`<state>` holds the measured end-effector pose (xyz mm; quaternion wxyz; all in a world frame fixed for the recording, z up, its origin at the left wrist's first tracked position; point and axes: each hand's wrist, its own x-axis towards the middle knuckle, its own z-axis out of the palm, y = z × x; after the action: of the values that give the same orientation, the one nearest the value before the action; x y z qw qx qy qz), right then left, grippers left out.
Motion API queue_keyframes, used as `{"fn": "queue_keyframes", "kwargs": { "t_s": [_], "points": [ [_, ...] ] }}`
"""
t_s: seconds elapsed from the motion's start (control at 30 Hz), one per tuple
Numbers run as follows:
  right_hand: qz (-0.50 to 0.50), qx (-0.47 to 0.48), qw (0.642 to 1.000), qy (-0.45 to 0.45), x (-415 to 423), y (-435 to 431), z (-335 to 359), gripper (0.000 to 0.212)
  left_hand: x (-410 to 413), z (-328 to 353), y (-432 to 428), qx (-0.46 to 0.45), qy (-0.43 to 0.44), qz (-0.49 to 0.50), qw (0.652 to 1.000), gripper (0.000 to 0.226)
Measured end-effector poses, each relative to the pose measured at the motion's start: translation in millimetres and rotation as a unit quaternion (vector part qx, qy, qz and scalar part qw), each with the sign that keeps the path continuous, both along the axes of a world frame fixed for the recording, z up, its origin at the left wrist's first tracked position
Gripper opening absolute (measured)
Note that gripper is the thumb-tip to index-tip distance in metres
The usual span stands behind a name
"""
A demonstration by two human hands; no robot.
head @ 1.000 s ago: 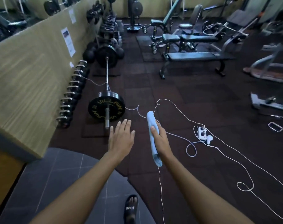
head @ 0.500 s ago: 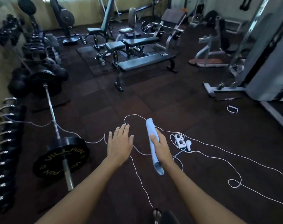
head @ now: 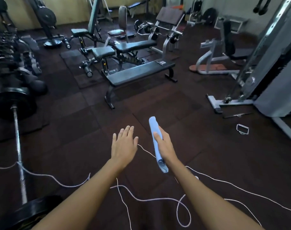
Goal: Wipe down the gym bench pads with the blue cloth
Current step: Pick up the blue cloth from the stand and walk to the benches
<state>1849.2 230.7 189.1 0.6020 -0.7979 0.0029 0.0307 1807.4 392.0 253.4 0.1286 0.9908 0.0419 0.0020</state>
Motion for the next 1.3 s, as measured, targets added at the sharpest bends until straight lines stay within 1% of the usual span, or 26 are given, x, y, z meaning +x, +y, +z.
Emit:
{"fn": "queue_keyframes", "kwargs": {
  "t_s": [0.1,0.23,0.37,0.5,0.6,0.73,0.83,0.97,1.07,1.13,1.2,1.27,1.3],
  "points": [
    [0.001,0.003,1.000,-0.008,74.6,11.4,11.2,0.056,76.9,-1.7,11.1,-0.003,0.002,0.004,1.000,0.055],
    [0.019,0.011,1.000,-0.011,179.1,37.4,11.5,0.049,184.3,-16.4,33.2,-0.004,0.013,0.009,1.000,0.055],
    [0.018,-0.004,1.000,0.010,297.0,70.1,-5.0,0.054,304.8,-29.3,66.1,-0.008,0.014,0.010,1.000,0.055],
    [0.010,0.000,1.000,0.016,410.1,98.8,-1.7,0.058,422.6,-29.3,98.0,-0.003,0.020,0.006,1.000,0.055],
    [0.016,0.005,0.999,0.034,484.0,112.9,5.2,0.052,498.6,-24.4,114.8,-0.002,0.033,0.013,0.999,0.055],
    [0.030,0.008,0.999,0.022,587.9,125.3,8.5,0.048,603.3,-26.7,131.3,0.006,0.035,0.015,0.999,0.055],
    [0.049,0.023,0.998,0.036,671.1,133.7,2.1,0.038,686.6,-39.2,139.9,-0.006,0.038,0.030,0.999,0.055],
    [0.073,0.027,0.995,0.061,795.9,147.2,-15.9,0.036,807.3,-64.9,149.3,-0.016,0.053,0.055,0.997,0.055],
    [0.091,0.009,0.992,0.087,894.5,158.6,-23.1,0.037,893.2,-79.0,157.6,-0.035,0.066,0.090,0.993,0.055],
    [0.103,-0.022,0.990,0.093,950.7,168.7,-31.8,0.044,941.2,-86.5,163.5,-0.037,0.073,0.109,0.991,0.055],
    [0.121,-0.051,0.984,0.117,1004.1,177.7,-55.5,0.054,984.7,-92.5,171.5,-0.040,0.085,0.126,0.988,0.055],
    [0.139,-0.072,0.979,0.133,1052.6,186.4,-81.7,0.055,1024.8,-100.7,180.6,-0.043,0.094,0.143,0.984,0.055],
    [0.146,-0.090,0.976,0.132,1068.8,194.7,-73.8,0.054,1044.4,-107.3,186.2,-0.044,0.097,0.151,0.983,0.055]
  ]
}}
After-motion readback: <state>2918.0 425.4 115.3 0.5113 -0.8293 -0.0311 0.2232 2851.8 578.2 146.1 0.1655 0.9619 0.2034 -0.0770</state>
